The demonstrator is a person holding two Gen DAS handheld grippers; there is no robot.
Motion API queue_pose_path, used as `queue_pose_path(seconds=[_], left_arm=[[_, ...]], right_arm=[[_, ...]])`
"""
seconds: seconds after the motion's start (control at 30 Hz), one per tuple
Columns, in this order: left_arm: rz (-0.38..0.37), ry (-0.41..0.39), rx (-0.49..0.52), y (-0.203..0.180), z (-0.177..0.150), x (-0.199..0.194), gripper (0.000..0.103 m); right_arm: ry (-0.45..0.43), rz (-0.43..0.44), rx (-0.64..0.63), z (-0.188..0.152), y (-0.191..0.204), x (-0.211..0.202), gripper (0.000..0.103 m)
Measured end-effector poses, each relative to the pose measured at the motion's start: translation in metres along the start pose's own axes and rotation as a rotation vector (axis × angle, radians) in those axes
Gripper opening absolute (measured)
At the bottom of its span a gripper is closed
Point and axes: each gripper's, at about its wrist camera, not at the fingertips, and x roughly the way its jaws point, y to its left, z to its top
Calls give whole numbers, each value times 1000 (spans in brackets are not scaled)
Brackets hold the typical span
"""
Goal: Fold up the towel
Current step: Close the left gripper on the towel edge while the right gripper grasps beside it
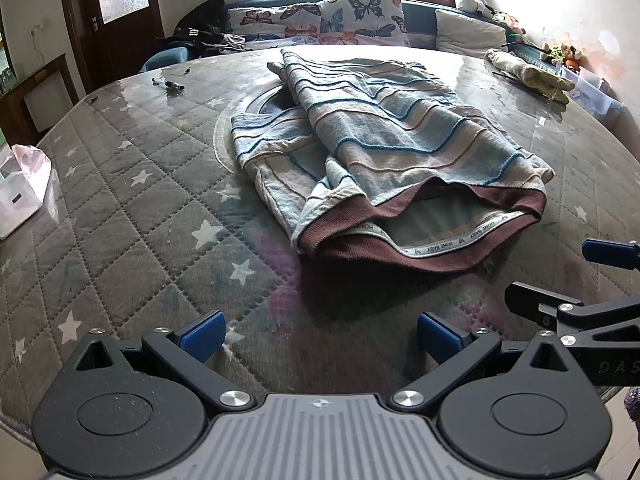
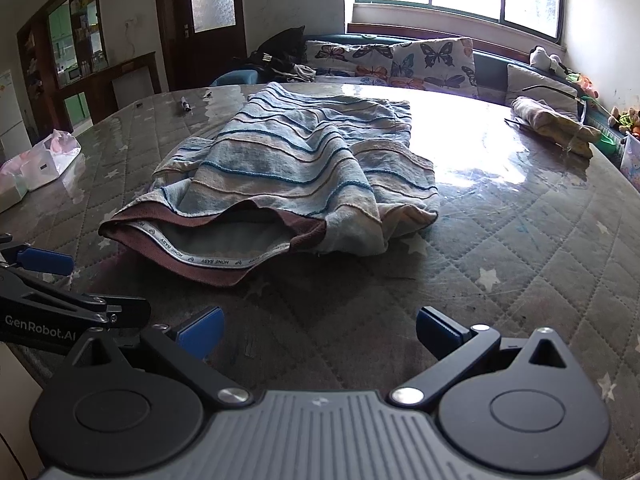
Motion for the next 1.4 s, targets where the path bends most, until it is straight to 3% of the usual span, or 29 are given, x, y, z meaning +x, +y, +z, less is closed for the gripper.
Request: queue_pose_path(seconds=[0.37, 0.77, 0.97, 1.23, 1.4], left_arm=[[-37, -13, -18, 10, 9, -2, 103], [-141, -153, -91, 46, 45, -31, 103], [-70, -172, -125, 63, 73, -14, 103], [14, -148, -132, 77, 99, 29, 101], [24, -121, -117, 80, 111, 54, 85]], right_arm=[[-21, 42, -8, 8, 0, 0, 103], [-132, 100, -30, 47, -20, -23, 103], [-159, 69, -34, 74, -38, -15, 101], [-100, 33, 61, 95, -74, 30, 91], [-62, 20, 114, 100, -92, 55, 80]])
